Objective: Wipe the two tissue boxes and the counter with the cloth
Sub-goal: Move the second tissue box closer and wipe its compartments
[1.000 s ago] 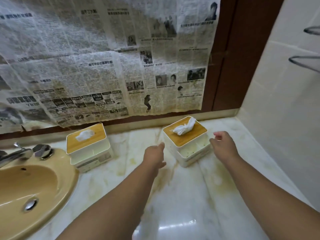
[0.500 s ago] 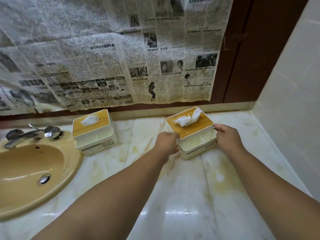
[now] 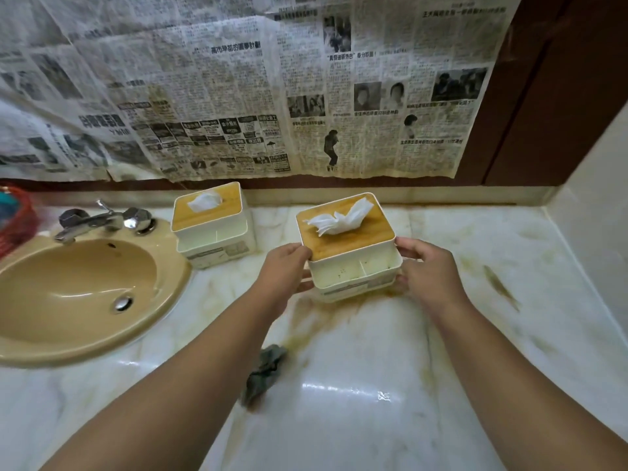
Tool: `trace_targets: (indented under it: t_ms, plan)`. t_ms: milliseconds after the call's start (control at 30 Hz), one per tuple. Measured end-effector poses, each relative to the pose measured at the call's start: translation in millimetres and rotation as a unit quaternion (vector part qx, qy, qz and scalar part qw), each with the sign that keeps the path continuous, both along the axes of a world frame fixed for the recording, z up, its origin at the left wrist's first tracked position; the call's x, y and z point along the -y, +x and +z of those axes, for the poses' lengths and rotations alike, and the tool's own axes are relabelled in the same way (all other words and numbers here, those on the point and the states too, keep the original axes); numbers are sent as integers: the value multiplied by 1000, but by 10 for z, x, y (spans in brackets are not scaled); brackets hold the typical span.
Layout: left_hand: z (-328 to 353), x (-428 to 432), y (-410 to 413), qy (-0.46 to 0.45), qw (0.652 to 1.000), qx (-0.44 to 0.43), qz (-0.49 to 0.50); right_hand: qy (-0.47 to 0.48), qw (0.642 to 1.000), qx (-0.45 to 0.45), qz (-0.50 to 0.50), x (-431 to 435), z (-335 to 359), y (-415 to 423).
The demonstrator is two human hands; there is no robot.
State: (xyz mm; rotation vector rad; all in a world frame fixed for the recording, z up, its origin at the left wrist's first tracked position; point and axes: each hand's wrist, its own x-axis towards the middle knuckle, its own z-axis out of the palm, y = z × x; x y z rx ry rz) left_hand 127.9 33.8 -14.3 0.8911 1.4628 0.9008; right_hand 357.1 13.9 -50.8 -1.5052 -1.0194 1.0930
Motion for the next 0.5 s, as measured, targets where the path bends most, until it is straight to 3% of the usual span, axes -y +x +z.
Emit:
trace_targets:
  t_ms: [200,500]
  plan:
    - [0,198,-499,-1,999,-27,43,-18,997,-56,43,101,-18,-482]
    - [-31,402,-881,-9,995,-41,92,-26,996,-41,79,217,-30,-894]
